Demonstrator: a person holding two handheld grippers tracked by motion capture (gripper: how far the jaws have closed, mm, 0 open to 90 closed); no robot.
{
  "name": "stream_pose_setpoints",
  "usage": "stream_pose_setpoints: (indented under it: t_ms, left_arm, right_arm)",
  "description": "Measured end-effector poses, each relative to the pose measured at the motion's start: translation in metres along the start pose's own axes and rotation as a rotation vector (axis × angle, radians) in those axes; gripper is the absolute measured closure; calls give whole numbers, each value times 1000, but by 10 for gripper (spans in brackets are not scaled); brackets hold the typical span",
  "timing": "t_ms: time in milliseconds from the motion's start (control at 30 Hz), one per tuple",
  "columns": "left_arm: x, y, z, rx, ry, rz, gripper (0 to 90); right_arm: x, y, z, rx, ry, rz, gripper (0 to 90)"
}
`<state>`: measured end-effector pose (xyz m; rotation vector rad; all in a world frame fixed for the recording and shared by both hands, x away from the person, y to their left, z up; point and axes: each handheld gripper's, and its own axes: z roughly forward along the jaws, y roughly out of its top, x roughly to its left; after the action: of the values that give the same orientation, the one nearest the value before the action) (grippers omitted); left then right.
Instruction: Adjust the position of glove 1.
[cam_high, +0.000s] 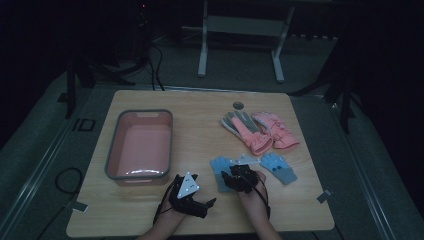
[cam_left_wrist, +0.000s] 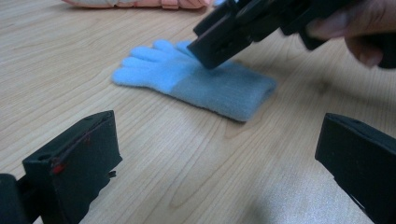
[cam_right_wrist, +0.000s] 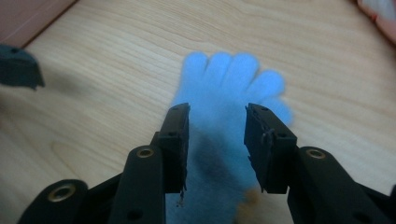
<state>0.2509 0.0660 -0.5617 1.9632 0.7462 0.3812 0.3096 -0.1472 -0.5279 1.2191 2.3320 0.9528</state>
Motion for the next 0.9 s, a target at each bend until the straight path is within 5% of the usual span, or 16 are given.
stream_pose_setpoints:
  t_ms: [133, 300, 667, 900]
  left_arm:
    - [0, 0, 0, 0, 3, -1, 0]
    - [0, 0, 0, -1, 4, -4, 0]
    - [1, 0, 0, -4, 2, -14, 0]
    - [1, 0, 0, -3, 4, -13, 0]
  right_arm:
    - [-23, 2, -15, -53, 34, -88, 593]
    - [-64, 3, -34, -56, 57, -128, 637]
    - [-157, -14, -58, -12, 71, -121, 649]
    - [-185, -37, -50, 36, 93, -97, 653]
